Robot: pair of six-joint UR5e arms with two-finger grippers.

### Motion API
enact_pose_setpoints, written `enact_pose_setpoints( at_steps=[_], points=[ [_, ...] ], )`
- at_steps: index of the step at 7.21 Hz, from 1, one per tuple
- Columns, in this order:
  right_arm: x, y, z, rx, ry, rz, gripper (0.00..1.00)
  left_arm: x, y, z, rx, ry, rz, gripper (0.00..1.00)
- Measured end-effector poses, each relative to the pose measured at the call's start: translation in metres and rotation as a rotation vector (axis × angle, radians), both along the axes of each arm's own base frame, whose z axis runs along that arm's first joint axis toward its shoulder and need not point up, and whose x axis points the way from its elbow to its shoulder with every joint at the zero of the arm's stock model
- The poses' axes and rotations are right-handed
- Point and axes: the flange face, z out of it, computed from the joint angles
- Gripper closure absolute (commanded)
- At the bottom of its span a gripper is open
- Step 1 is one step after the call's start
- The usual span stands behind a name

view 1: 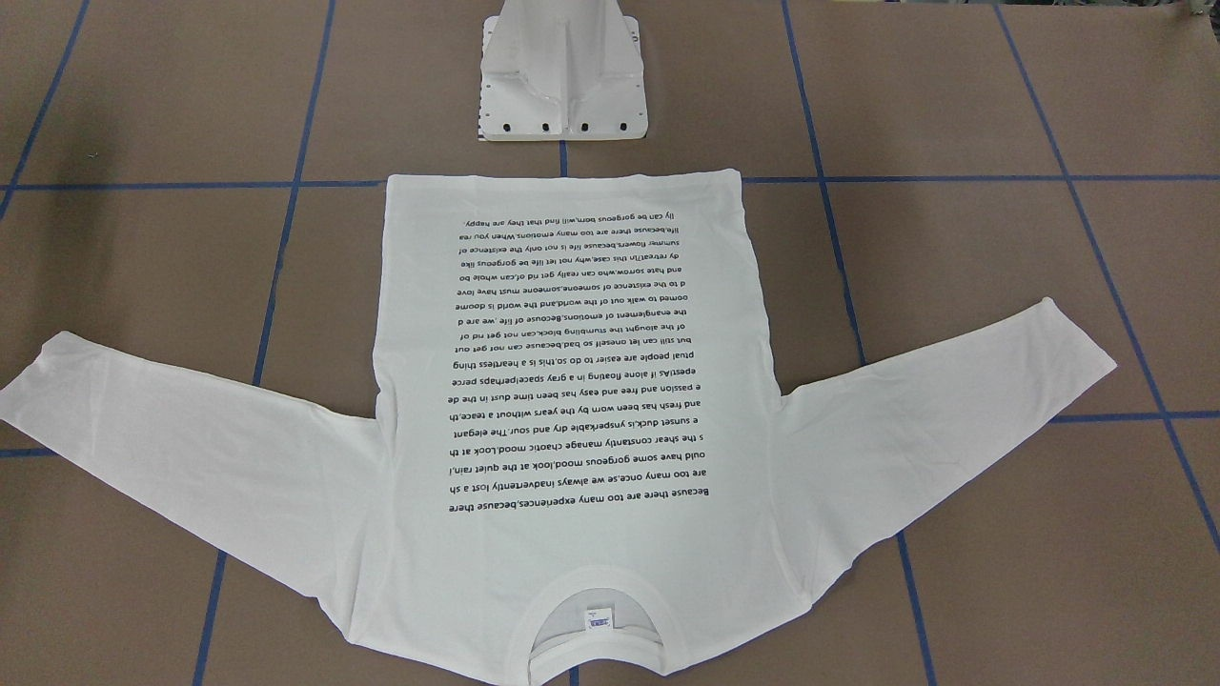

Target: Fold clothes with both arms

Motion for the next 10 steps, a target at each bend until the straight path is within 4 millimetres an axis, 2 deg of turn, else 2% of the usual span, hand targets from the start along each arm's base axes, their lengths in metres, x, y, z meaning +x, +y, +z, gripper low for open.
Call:
enact_pose_setpoints(
  at_steps=[1,2,3,4,6,10],
  points=[
    [-0.035,0.004,0.022,0.006,-0.008,0.036,0.08,0.000,0.000,0.000,0.001,0.000,0.001,0.00],
    [-0.066,0.010,0.044,0.020,-0.018,0.065,0.17,0.000,0.001,0.000,0.002,-0.001,0.002,0.00],
    [-0.088,0.018,0.061,0.031,-0.021,0.086,0.22,0.000,0.001,0.000,0.003,-0.001,0.002,0.00],
    [-0.103,0.025,0.073,0.038,-0.011,0.092,0.22,0.000,0.001,0.001,0.002,-0.001,0.003,0.00],
    [-0.118,0.032,0.087,0.045,0.020,0.092,0.25,0.000,0.001,0.002,0.001,-0.001,0.004,0.00],
    [-0.133,0.038,0.094,0.044,0.036,0.071,0.34,0.000,0.003,0.005,-0.006,-0.001,0.004,0.00]
  ],
)
